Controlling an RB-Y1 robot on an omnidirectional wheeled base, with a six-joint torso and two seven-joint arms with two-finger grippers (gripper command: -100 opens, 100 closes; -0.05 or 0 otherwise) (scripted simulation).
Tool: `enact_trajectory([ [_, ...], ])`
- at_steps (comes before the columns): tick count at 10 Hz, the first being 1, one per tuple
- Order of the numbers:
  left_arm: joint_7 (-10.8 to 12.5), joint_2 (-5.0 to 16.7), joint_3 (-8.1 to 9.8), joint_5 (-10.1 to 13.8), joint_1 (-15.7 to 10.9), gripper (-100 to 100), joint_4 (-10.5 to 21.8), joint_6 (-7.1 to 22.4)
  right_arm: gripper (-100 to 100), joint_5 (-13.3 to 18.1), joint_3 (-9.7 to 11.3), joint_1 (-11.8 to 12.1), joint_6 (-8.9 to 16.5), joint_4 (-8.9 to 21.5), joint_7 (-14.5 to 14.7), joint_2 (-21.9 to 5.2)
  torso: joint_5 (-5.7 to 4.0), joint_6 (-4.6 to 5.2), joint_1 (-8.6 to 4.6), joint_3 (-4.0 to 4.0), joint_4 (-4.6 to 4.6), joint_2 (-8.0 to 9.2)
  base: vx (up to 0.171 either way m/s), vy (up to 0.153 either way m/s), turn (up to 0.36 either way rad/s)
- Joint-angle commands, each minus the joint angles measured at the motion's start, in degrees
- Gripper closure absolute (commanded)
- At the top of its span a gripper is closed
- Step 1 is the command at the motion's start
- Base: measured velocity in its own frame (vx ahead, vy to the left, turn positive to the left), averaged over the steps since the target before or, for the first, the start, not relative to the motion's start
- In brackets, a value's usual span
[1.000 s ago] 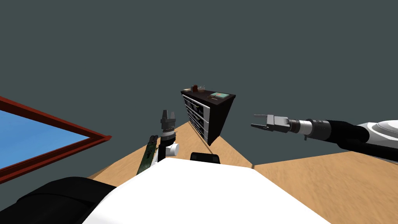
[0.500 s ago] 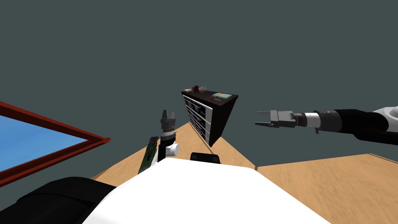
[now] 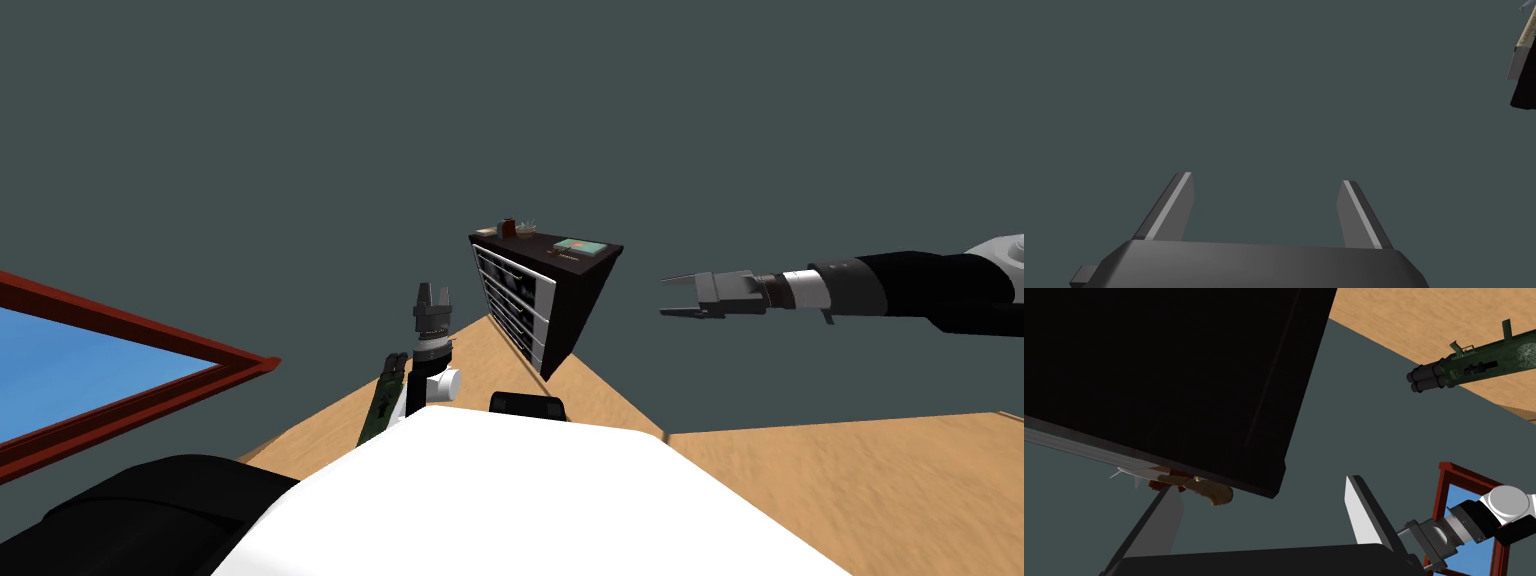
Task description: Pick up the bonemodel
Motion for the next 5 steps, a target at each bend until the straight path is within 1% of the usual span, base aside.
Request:
enact_trajectory([
  [1,0.00,0.00,0.00,0.00,0.00,0,0.00,0.00,-100,1.59,-1.68,0.18,-1.53,2.06,0.01,-2.86,0.00,0.00,0.00,0.00,0.00,0.00,0.074,0.067,0.034],
  [2,0.00,0.00,0.00,0.00,0.00,0,0.00,0.00,-100,1.59,-1.68,0.18,-1.53,2.06,0.01,-4.61,0.01,-0.01,0.07,-0.06,-0.02,-0.12,0.071,0.080,0.006],
  [3,0.00,0.00,0.00,0.00,0.00,0,0.00,0.00,-100,3.24,-3.50,0.56,-2.93,3.75,-0.19,-6.44,0.02,-0.01,0.12,-0.08,-0.03,-0.13,0.078,0.123,0.036],
  [4,0.00,-0.01,-0.01,0.00,0.00,0,0.00,0.00,-100,3.24,-3.50,0.56,-2.93,3.75,-0.19,-8.08,0.06,-0.02,0.27,-0.09,-0.04,-0.17,0.081,0.104,0.009],
  [5,0.00,0.00,0.00,0.00,0.00,0,0.00,0.00,-100,3.24,-3.50,0.56,-2.93,3.75,-0.19,-8.72,0.06,-0.01,0.24,-0.10,-0.04,-0.18,0.044,0.039,-0.003],
])
